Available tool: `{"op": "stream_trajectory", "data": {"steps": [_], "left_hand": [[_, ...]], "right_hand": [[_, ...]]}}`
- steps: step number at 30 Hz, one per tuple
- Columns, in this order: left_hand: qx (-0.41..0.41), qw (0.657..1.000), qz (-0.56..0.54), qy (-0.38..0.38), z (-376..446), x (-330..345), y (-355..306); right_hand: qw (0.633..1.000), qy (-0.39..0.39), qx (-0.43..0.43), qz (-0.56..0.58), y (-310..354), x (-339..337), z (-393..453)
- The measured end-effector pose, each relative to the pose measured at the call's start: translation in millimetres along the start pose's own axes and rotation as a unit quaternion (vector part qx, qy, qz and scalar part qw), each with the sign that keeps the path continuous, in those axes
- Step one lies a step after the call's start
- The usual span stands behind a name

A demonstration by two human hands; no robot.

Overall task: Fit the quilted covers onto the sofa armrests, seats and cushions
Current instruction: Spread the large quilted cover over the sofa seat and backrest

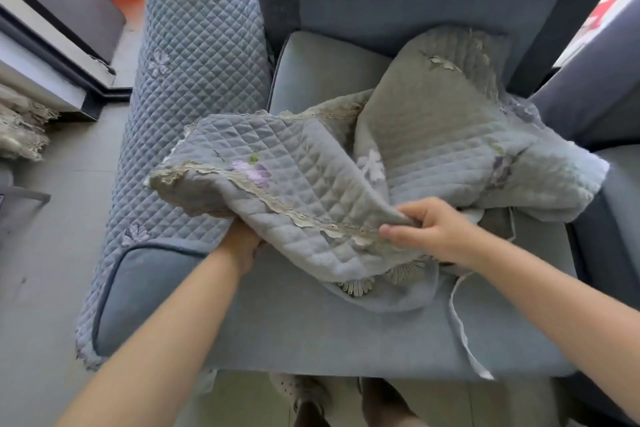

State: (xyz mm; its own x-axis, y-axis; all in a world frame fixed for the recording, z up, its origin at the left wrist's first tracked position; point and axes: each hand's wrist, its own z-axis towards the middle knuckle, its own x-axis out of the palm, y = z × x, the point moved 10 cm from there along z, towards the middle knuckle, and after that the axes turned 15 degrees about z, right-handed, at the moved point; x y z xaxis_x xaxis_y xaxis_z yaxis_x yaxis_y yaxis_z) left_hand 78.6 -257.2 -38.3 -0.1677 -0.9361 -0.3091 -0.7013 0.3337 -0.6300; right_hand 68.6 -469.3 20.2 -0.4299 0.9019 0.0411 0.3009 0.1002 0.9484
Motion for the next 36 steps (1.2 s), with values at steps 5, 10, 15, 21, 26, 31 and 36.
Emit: {"op": "stream_trajectory", "data": {"steps": [5,10,15,21,26,31,36], "left_hand": [[-0.055,0.965,-0.241,0.085,-5,56,3],[-0.037,0.953,-0.297,0.054,1,68,-15],[0.074,0.898,-0.418,0.115,2,37,-16],[0.172,0.957,-0.229,-0.035,-55,-60,-9],[0.346,0.901,0.036,-0.258,-133,-114,-42],[0.249,0.957,-0.133,-0.067,-90,-105,-7],[-0.07,0.889,-0.451,-0.044,-67,-48,131]], "right_hand": [[0.942,-0.004,-0.068,0.329,49,-28,7],[0.929,-0.101,-0.054,0.353,34,-53,8],[0.951,-0.253,0.068,0.165,-22,-104,0],[0.91,-0.047,0.251,-0.328,-59,-40,24],[0.807,0.045,0.215,-0.548,-40,20,43],[0.822,0.022,0.144,-0.551,-30,39,43],[0.823,0.06,0.188,-0.532,-62,53,22]]}}
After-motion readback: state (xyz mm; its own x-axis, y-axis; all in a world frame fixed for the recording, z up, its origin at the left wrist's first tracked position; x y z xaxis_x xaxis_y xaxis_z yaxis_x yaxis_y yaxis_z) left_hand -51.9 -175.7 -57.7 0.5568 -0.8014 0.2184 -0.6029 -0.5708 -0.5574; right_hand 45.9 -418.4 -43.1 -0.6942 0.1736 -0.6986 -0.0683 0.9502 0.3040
